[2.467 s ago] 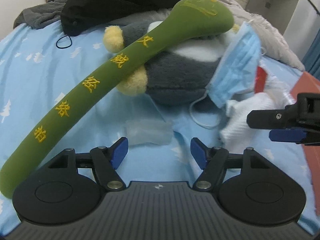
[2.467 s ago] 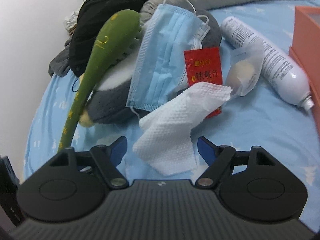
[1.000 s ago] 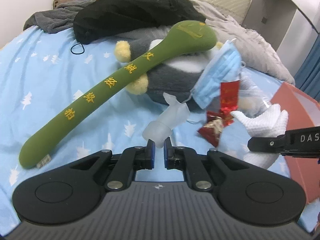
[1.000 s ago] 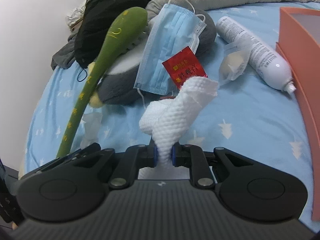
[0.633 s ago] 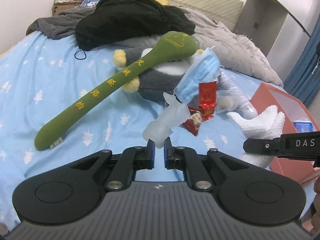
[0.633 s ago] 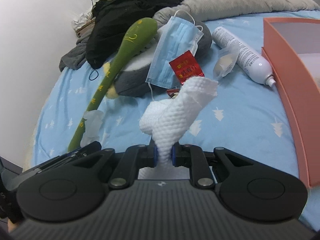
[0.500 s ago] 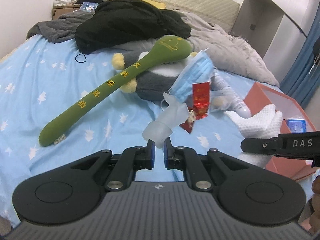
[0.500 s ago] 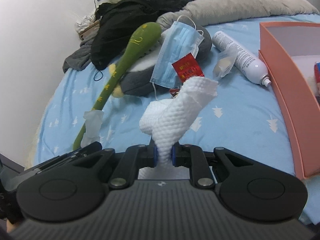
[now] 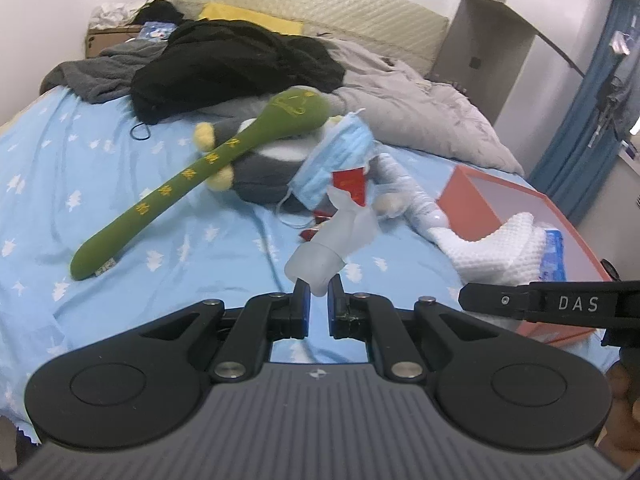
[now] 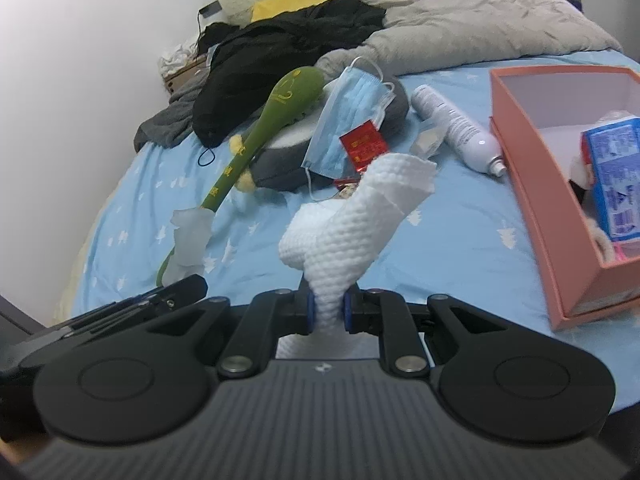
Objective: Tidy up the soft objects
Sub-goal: 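Carry wet wipe with right tool while left tool carries clear cup to the box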
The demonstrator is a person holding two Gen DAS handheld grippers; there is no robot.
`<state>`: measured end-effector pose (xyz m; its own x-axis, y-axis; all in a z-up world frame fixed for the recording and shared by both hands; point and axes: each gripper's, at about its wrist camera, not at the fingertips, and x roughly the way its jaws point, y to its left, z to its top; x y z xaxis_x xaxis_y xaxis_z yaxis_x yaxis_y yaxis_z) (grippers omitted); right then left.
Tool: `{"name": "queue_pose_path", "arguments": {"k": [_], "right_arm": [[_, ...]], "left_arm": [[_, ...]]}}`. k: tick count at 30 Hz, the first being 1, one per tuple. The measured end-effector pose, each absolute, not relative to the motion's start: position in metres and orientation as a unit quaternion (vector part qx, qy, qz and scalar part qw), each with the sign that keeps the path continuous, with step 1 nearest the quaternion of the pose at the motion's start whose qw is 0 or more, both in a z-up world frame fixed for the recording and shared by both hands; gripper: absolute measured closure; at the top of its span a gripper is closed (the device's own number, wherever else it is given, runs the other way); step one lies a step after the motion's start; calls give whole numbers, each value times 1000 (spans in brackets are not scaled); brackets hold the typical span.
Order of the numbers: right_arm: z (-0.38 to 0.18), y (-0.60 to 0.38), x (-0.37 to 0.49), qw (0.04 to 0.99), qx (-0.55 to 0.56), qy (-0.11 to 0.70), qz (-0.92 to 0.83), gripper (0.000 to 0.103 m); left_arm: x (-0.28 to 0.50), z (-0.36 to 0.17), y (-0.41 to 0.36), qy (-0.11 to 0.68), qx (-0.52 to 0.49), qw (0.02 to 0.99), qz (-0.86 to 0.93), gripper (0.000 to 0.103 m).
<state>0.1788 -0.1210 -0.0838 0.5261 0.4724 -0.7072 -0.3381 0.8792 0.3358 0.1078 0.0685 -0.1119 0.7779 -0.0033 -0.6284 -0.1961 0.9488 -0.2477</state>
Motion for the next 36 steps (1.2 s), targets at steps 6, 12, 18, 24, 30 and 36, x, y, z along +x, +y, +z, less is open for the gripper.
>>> {"name": "queue_pose_path", "arguments": {"k": [6,12,18,24,30,36], "right_arm": [[-76,-137,163,880,75,413,220,86],[-67,-159,152,892,76,398,202,86],[-58,-188,141,905,79,381,173,86],[-54,-219,127,912,88,375,138,86],[-52,-243,113,918,103,366,114,86],[-51,-263,108,921,111,361,98,86]], "left_arm": [[104,-104,52,325,-144,934,27,93],[104,-97,32,319,-145,937,-2,93],[109,-92,3,315,-137,938,-39,93],[112,-87,-34,313,-121,938,-84,93],[111,-85,-66,321,-105,934,-118,93],[120,-85,-91,334,-95,928,-139,93]]}}
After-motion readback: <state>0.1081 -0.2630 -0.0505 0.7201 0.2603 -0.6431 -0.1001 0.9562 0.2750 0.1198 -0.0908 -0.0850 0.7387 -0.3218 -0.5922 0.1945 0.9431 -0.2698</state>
